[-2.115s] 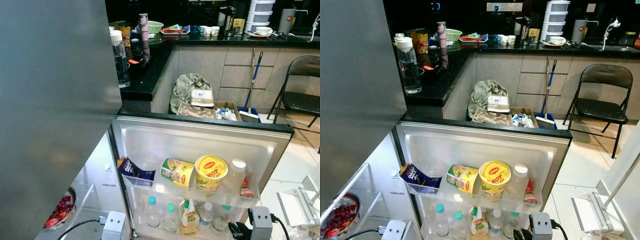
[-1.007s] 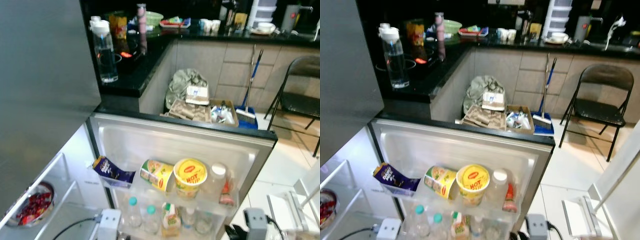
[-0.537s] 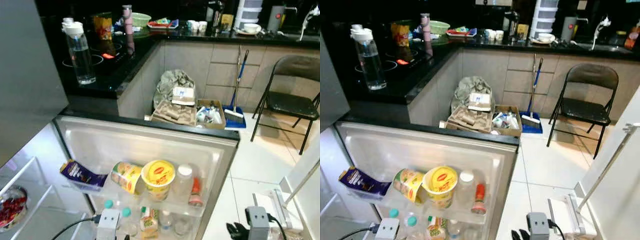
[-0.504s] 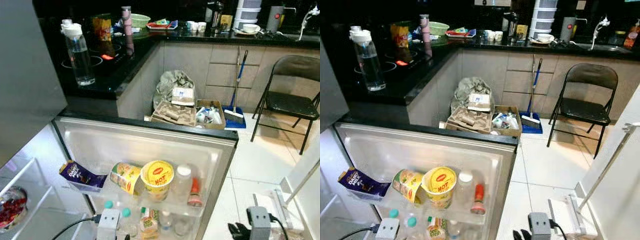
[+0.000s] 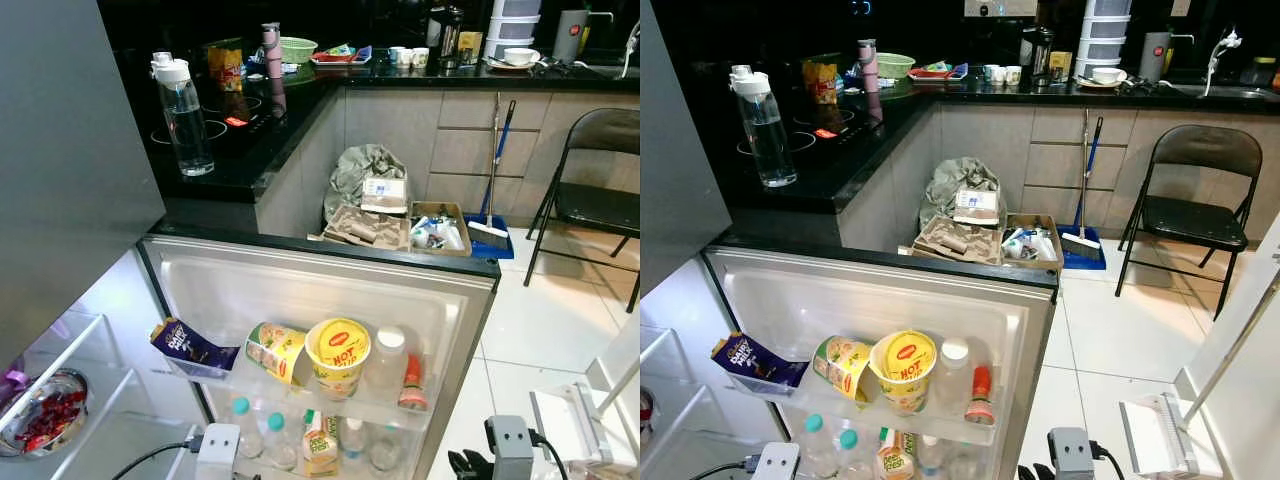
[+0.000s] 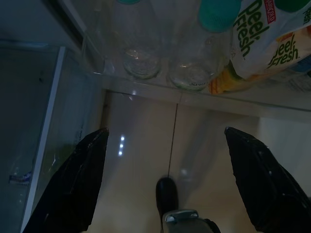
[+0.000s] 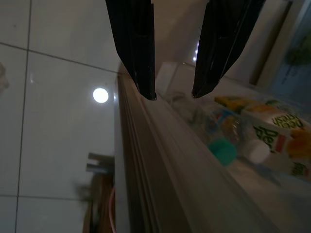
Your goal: Restocking fridge
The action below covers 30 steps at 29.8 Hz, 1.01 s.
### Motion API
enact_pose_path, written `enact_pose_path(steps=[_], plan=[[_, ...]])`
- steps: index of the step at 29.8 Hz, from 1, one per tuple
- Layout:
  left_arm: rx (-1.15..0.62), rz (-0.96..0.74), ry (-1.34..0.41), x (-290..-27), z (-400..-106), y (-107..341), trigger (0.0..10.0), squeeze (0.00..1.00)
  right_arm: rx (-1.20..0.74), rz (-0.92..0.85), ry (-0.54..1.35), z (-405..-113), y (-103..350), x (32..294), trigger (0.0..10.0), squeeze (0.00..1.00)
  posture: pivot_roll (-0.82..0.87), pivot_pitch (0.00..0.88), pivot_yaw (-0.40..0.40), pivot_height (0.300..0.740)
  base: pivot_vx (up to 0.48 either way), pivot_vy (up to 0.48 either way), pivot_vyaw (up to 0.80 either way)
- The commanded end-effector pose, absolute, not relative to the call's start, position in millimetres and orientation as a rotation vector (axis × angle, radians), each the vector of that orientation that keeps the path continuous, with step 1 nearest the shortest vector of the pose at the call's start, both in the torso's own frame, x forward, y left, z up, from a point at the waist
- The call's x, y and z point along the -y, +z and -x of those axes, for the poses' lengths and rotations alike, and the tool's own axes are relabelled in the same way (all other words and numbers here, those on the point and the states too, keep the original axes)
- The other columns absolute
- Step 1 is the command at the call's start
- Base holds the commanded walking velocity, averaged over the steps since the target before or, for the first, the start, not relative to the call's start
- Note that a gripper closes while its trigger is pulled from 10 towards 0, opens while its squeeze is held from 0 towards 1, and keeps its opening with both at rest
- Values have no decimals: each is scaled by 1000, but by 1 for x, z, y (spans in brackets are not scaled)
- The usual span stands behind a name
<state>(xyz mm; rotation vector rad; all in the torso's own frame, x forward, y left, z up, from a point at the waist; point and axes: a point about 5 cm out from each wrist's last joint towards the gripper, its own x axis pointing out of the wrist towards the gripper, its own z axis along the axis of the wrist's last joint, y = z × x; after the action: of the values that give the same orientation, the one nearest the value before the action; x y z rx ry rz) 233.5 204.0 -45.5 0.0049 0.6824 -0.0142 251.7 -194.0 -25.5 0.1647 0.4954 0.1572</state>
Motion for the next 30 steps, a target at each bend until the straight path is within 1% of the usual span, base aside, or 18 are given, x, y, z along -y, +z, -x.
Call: enact_pose_path(steps=[1, 4, 7, 10, 11, 12, 13, 16, 18, 19, 20, 21, 22, 23, 24, 27, 30], plan=[[-700, -22, -25, -204, -229, -48, 10000, 0, -550, -157, 151, -245, -33, 195, 10000, 0, -105, 73, -14, 740, 0, 0, 0], [-702, -26, -29, -204, -228, -49, 10000, 0, -567, -160, 146, -241, -36, 195, 10000, 0, -105, 71, -13, 740, 0, 0, 0], [-750, -51, -33, -206, -219, -56, 10000, 0, -622, -71, 79, -232, -43, 208, 10000, 0, -108, 63, -8, 740, 0, 0, 0], [-764, -65, -29, -208, -215, -58, 10000, 0, -660, -28, 8, -225, -46, 220, 10000, 0, -108, 62, -6, 740, 0, 0, 0], [-764, -65, -29, -208, -215, -58, 10000, 0, -660, -28, 8, -225, -46, 220, 10000, 0, -108, 62, -6, 740, 0, 0, 0], [-762, -66, -27, -209, -215, -58, 10000, 0, -659, -24, -41, -223, -46, 228, 10000, 0, -108, 62, -6, 740, 0, 0, 0], [-760, -67, -26, -209, -215, -58, 10000, 0, -652, -25, -59, -224, -45, 231, 10000, 0, -108, 62, -6, 740, 0, 0, 0], [-757, -67, -23, -210, -215, -57, 10000, 0, -626, -44, -107, -226, -41, 238, 10000, 0, -108, 62, -6, 740, 0, 0, 0], [-757, -67, -23, -210, -215, -57, 10000, 0, -626, -44, -107, -226, -41, 238, 10000, 0, -108, 62, -6, 740, 0, 0, 0], [-755, -67, -21, -211, -216, -57, 10000, 0, -599, -68, -129, -229, -38, 241, 2392, 0, -108, 62, -6, 740, 0, 0, 0], [-751, -68, -20, -211, -217, -56, 10000, 0, -572, -79, -155, -235, -32, 246, 0, 0, -101, 67, 1, 740, 0, 0, 0], [-751, -68, -20, -211, -217, -56, 10000, 0, -572, -79, -155, -235, -32, 246, 0, 0, -101, 67, 1, 740, 0, 0, 0], [-744, -69, -20, -212, -218, -55, 10000, 0, -550, -39, -194, -245, -22, 257, 0, 0, -99, 73, 3, 740, 0, 0, 0], [-744, -69, -20, -212, -218, -55, 10000, 0, -550, -39, -194, -245, -22, 257, 0, 0, -99, 73, 3, 740, 0, 0, 0], [-743, -72, -20, -213, -219, -55, 10000, 0, -539, 41, -251, -256, -10, 271, 10000, 0, -97, 80, 8, 740, 0, 0, 0], [-750, -79, -15, -216, -217, -55, 10000, 0, -478, 94, -355, -273, 14, 290, 10000, 0, -96, 86, 12, 740, 0, 0, 0], [-762, -86, -7, -220, -213, -56, 10000, 0, -386, 86, -416, -297, 45, 301, 10000, 0, -89, 95, 14, 740, 0, 0, 0]])
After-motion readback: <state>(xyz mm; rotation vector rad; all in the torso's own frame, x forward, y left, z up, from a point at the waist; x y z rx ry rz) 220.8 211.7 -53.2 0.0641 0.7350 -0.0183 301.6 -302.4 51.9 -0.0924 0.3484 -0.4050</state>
